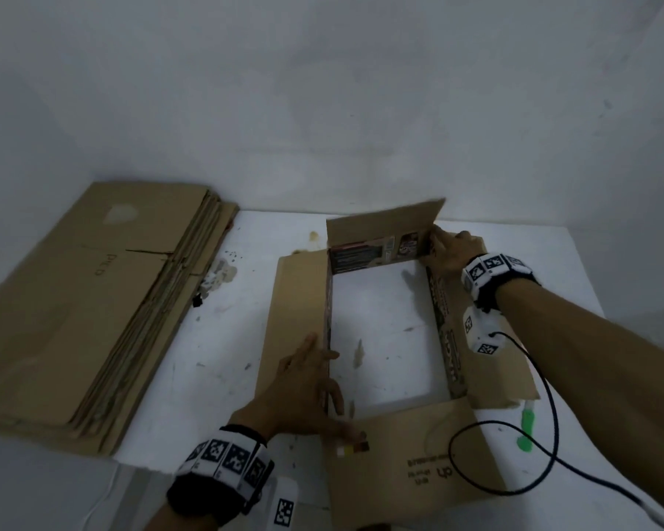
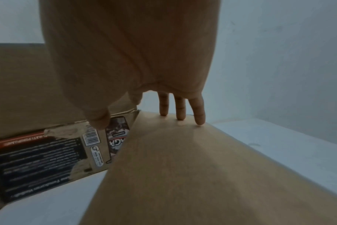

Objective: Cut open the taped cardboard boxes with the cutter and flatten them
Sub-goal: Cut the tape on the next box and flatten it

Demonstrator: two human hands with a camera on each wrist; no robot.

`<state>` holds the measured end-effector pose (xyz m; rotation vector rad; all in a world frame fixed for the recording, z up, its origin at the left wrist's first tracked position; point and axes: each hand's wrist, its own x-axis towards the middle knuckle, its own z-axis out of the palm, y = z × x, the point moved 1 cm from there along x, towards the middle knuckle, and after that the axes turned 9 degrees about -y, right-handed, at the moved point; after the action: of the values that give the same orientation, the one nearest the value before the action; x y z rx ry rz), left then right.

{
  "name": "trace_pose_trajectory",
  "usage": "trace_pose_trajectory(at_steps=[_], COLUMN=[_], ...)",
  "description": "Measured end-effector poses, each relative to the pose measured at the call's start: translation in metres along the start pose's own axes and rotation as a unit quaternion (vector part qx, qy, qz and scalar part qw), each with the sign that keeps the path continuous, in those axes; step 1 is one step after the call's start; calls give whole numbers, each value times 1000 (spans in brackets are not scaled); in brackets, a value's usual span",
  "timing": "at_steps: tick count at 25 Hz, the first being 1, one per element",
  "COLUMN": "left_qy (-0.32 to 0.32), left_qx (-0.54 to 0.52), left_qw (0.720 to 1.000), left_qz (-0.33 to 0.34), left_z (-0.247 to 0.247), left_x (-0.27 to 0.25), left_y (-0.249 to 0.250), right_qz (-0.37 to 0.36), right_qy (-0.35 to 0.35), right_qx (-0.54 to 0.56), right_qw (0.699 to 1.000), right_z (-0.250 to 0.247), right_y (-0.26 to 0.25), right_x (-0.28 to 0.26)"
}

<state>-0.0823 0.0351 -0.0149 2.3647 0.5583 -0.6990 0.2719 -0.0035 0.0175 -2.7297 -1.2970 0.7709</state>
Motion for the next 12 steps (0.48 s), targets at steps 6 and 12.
trace_pose_trajectory(at_steps=[6,12], left_qy=[177,179], left_qx=[-63,-52], left_qw=[977,961], left_qz=[-96,-204], left_z=[-26,-66], left_x=[18,49], left_y=[-9,-36], right_qz=[78,127], right_qy=[107,-55], right_qx=[238,498], right_qw=[962,856], right_z=[26,72], right_y=[43,83], right_x=[-63,-150])
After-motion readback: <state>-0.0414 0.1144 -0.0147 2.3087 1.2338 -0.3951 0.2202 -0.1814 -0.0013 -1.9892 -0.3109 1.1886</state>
